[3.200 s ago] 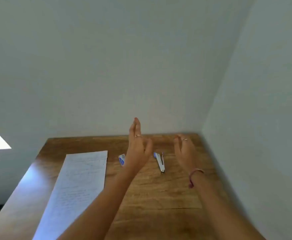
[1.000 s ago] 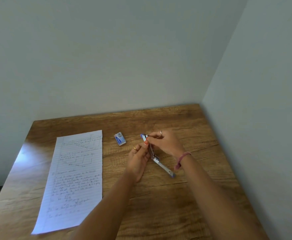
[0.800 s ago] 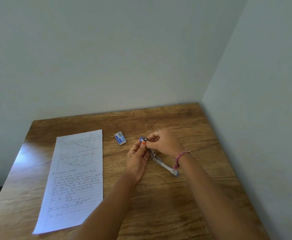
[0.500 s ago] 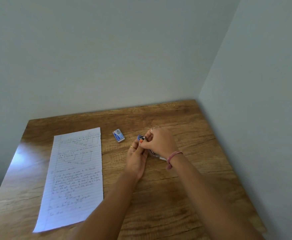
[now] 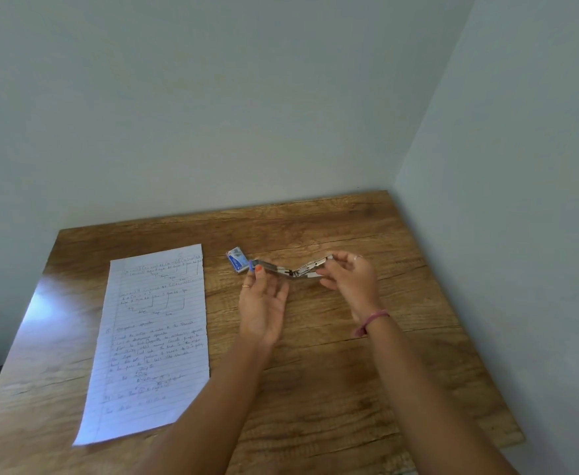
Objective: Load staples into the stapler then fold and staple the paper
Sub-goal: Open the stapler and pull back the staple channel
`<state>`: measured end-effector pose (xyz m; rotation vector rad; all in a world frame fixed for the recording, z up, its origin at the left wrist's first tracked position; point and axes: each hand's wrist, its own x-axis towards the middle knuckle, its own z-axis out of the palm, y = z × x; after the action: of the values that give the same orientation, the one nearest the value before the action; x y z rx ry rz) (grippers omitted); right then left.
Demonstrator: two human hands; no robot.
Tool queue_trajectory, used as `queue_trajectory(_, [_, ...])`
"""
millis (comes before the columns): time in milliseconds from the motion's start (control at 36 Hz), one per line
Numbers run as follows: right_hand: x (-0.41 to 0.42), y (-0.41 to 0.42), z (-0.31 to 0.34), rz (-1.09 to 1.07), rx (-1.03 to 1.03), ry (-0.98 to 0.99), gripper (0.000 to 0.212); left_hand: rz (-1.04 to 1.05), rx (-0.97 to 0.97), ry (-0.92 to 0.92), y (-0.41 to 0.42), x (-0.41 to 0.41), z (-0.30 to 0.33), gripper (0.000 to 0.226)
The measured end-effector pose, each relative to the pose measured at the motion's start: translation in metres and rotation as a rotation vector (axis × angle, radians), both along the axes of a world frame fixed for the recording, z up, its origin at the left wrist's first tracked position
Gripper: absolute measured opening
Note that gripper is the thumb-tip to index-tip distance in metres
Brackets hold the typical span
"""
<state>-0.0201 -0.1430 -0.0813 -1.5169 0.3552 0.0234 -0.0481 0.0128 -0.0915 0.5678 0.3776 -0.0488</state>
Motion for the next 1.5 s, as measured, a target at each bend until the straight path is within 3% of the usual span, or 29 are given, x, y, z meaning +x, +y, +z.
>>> queue_trajectory(83, [-0.005, -0.001, -0.006, -0.06, 0.179, 0.061, 0.009, -0.019, -0.092, 0.017, 0.0, -0.011, -0.001, 0.03])
queue_trajectory(167, [-0.007, -0.004, -0.009, -0.051, 0.223, 0.077, 0.011, -0.055, -0.101, 0.094, 0.0, -0.019, -0.004, 0.041])
queue_trajectory(278, [-0.006, -0.012, -0.001, -0.001, 0.254, 0.05, 0.016, -0.232, 0.07, 0.142, 0.003, -0.023, -0.006, 0.028])
queue_trajectory(417, [-0.001, -0.017, 0.017, 0.149, 0.204, 0.049, 0.022, -0.489, 0.181, 0.161, 0.007, -0.016, 0.004, 0.042])
queue_trajectory(500, [0.002, -0.014, 0.024, 0.223, 0.188, 0.035, 0.017, -0.562, 0.122, 0.165, 0.006, -0.011, 0.006, 0.036])
queue_trajectory(722, [0.003, 0.005, 0.015, 0.183, 0.155, 0.061, 0.016, -0.474, -0.067, 0.309, -0.004, -0.009, 0.001, 0.022])
queue_trajectory(861, [-0.003, 0.013, 0.006, 0.092, -0.014, -0.057, 0.003, -0.457, -0.03, 0.309, -0.006, -0.007, 0.003, 0.022])
queue_trajectory(1000, [-0.007, 0.014, 0.0, 0.097, -0.412, -0.234, 0.016, -0.404, -0.079, 0.301, -0.007, -0.008, 0.001, 0.028])
queue_trajectory(1167, [-0.011, 0.008, -0.001, 0.199, -0.766, -0.383, 0.023, -0.376, 0.04, 0.258, -0.014, -0.011, -0.005, 0.029])
queue_trajectory(1389, [-0.002, -0.003, 0.001, 0.361, -1.019, -0.346, 0.026, -0.308, 0.193, 0.257, -0.023, -0.012, -0.01, 0.019])
queue_trajectory(1500, [-0.001, -0.003, 0.001, 0.417, -1.019, -0.328, 0.025, -0.291, 0.214, 0.259, -0.026, -0.011, -0.009, 0.018])
